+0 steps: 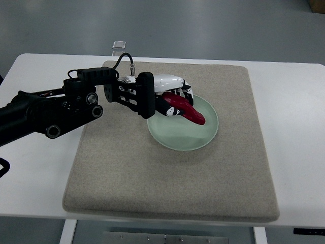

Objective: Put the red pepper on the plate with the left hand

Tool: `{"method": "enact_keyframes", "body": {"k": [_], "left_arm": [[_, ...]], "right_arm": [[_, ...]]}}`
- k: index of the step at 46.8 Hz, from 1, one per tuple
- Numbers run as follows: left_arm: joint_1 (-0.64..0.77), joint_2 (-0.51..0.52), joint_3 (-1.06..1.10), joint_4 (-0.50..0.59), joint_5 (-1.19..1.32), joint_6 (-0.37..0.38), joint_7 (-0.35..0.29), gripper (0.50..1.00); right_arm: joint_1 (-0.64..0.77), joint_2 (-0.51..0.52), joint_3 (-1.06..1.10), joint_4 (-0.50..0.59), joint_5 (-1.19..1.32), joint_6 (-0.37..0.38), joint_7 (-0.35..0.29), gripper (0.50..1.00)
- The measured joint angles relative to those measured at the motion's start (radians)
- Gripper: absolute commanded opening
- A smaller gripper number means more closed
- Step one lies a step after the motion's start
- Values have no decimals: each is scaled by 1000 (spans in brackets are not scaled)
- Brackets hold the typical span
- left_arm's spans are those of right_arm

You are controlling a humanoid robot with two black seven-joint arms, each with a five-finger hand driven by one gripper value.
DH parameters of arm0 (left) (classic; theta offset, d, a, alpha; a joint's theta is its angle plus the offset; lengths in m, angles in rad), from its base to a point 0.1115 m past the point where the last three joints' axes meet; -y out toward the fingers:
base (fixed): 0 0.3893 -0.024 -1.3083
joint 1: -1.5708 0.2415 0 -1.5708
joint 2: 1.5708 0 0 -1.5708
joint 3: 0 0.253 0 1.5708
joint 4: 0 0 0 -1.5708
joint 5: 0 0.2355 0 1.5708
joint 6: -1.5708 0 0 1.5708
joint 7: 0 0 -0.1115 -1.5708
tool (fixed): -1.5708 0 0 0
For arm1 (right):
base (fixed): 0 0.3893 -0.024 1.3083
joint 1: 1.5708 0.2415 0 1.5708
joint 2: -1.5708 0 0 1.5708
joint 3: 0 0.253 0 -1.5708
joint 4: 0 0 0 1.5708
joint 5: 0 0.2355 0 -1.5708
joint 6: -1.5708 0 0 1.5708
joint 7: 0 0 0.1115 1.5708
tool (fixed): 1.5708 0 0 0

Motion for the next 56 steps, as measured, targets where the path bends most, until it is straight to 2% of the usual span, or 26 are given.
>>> {"method": "enact_keyframes", "body": {"k": [3,6,9,14,17,20,22,28,35,47,56], "left_arm": [[9,-11,0,9,0,3,0,516],[18,-18,0,19,-1,4,0,589],[27,-25,0,27,-1,6,0,600],[41,-34,0,39,-3,6,0,728],[43,-35,0,43,-4,6,0,782],[45,-37,0,44,-5,6,0,912],[48,-38,0,45,-5,6,0,949],[55,-39,0,45,-10,6,0,992],[44,-28,-8,46,-101,7,-1,994],[0,36,-33,118,-530,8,1,994],[5,85,-62,195,-736,-1,4,994]], "right_arm": [[0,0,0,0,0,0,0,928],[0,0,0,0,0,0,0,928],[0,0,0,0,0,0,0,928],[0,0,0,0,0,0,0,928],[0,0,0,0,0,0,0,928],[0,0,0,0,0,0,0,928],[0,0,0,0,0,0,0,928],[0,0,0,0,0,0,0,928],[0,0,0,0,0,0,0,928],[0,0,0,0,0,0,0,928],[0,0,0,0,0,0,0,928]]}}
